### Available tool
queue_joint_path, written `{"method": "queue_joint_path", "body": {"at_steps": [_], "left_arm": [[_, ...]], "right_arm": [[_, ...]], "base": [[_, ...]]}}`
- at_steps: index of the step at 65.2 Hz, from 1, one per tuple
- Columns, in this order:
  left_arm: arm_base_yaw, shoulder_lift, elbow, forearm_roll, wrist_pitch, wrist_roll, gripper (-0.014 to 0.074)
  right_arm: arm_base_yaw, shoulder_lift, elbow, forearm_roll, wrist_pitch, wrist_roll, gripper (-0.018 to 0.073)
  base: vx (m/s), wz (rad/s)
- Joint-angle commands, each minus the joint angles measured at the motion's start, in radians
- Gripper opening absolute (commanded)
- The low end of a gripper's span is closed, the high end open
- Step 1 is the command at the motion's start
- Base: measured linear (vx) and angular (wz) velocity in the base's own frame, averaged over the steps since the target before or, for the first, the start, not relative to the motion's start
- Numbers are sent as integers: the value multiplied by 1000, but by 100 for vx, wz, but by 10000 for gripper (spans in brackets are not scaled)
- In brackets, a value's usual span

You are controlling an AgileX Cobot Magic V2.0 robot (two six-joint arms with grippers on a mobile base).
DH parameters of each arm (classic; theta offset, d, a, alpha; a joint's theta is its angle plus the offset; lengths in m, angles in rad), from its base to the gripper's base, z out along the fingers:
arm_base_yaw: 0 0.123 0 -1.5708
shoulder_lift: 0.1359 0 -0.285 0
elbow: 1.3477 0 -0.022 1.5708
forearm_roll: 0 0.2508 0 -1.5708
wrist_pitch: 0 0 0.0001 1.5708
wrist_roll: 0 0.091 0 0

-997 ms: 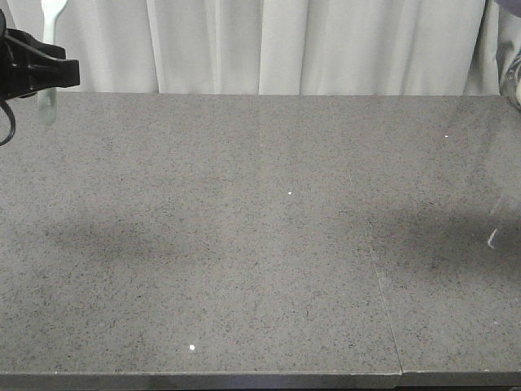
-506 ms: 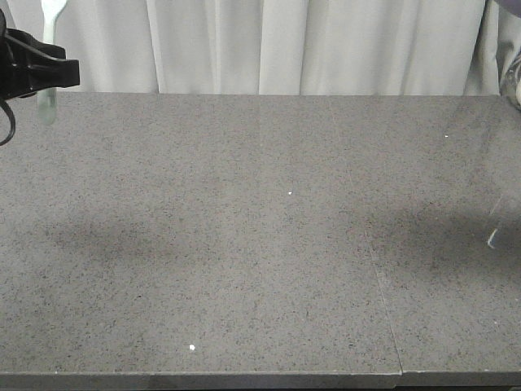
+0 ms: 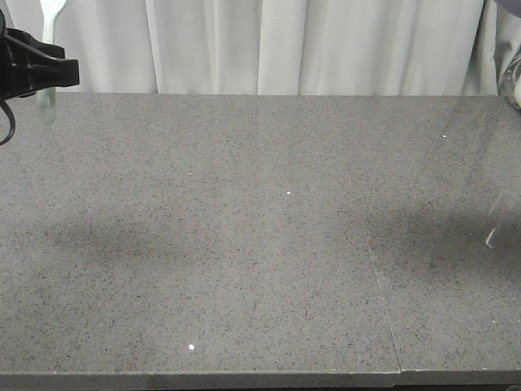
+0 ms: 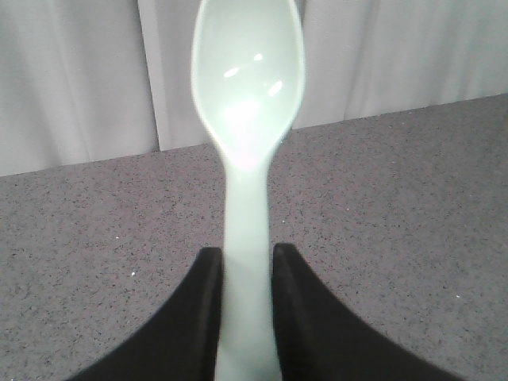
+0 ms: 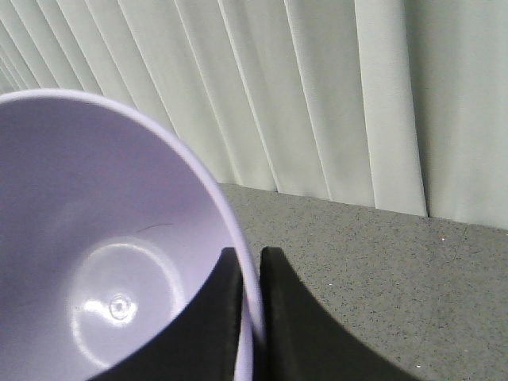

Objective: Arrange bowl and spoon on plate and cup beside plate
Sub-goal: 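Lift the lavender bowl off the counter with the right gripper, then turn the base toward the counter with the cup and plate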

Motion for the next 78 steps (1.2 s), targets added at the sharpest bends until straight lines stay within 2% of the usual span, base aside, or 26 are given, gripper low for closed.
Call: {"method": "queue_joint_path", "body": {"at_steps": [1, 35, 78], "left_arm": [[-6, -29, -27, -12, -66, -4, -7], [-6, -29, -27, -12, -66, -4, -7], [-6, -29, -27, -12, -66, -4, -6]], "right_arm": [[-4, -28, -26, 69, 24, -10, -5], [-4, -28, -26, 69, 24, -9, -5], [-4, -28, -26, 69, 24, -9, -5]], "base": [[0, -2], [0, -9], [1, -29]]}}
